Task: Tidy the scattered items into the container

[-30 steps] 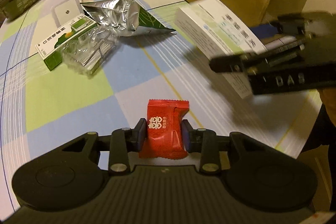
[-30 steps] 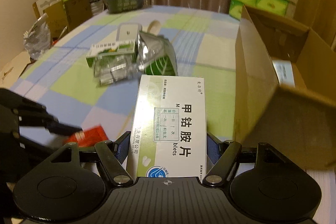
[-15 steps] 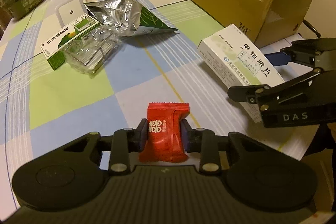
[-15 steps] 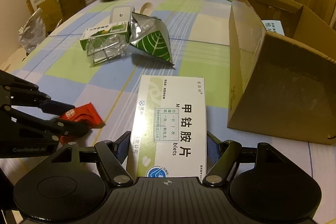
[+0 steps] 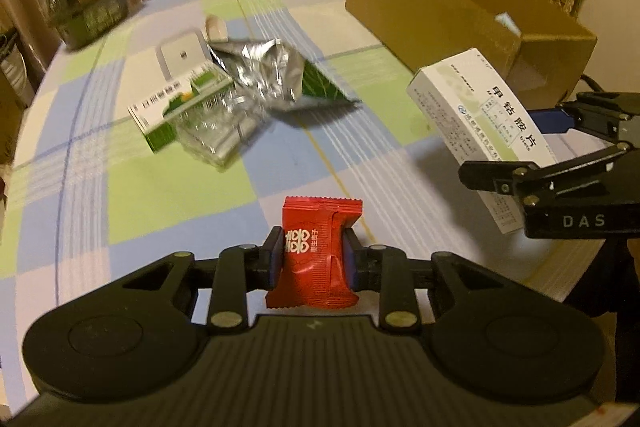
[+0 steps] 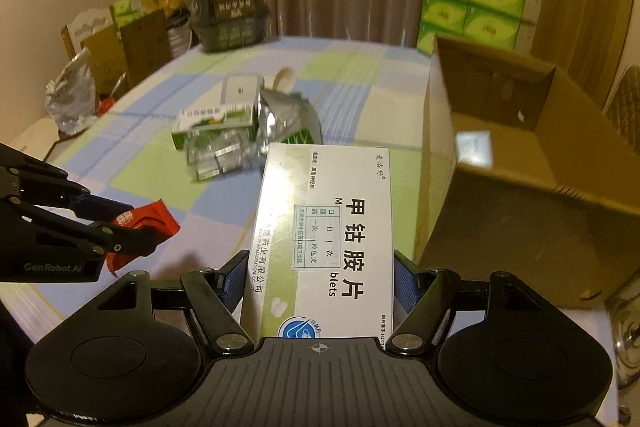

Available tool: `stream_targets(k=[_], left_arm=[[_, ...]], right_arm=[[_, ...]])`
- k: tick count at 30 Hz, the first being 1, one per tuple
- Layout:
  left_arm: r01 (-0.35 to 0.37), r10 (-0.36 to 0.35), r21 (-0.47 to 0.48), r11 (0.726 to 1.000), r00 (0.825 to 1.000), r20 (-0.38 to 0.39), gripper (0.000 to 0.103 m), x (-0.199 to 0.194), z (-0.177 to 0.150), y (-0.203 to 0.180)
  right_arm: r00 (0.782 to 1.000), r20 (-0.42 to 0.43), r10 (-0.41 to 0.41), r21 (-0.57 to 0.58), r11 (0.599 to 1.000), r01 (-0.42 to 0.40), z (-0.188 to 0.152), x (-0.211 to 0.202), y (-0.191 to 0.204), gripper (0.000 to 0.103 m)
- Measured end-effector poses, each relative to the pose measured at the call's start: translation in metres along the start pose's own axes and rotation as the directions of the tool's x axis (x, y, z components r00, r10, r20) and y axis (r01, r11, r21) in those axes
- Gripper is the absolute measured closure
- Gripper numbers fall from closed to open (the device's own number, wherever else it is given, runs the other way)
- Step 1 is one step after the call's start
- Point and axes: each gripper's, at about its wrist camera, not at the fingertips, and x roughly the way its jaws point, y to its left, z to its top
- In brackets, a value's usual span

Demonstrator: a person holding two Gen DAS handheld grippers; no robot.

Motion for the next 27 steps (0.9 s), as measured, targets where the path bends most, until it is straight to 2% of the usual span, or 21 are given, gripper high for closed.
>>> stream_targets(k=[7,13,21,27], left_arm=[[0.002,-0.002,-0.004,1.0,0.997,0.074,0.078,-0.025,0.02,-0.013],[0.039,-0.039,0.003,0.999,0.991,0.131,0.078,-0.039,0.043,-0.033],[0.129,-0.132,0.027,0.991,0.973,0.188,0.078,-0.04,0.086,-0.073],[0.173,-0.178,0.041,0.984,0.96,0.214,0.078,-0.031,0.122,-0.1]], right_arm=[[0.996,0.087,-0.031,0.014,0.999,0.03,0.014,-0.038,-0.004,0.034],[0.985,0.143,-0.094,0.056,0.995,0.087,0.027,-0.067,-0.03,0.034],[0.972,0.153,-0.178,0.122,0.979,0.16,0.044,-0.078,-0.085,0.034],[0.97,0.128,-0.204,0.167,0.969,0.182,0.058,-0.073,-0.124,0.034]])
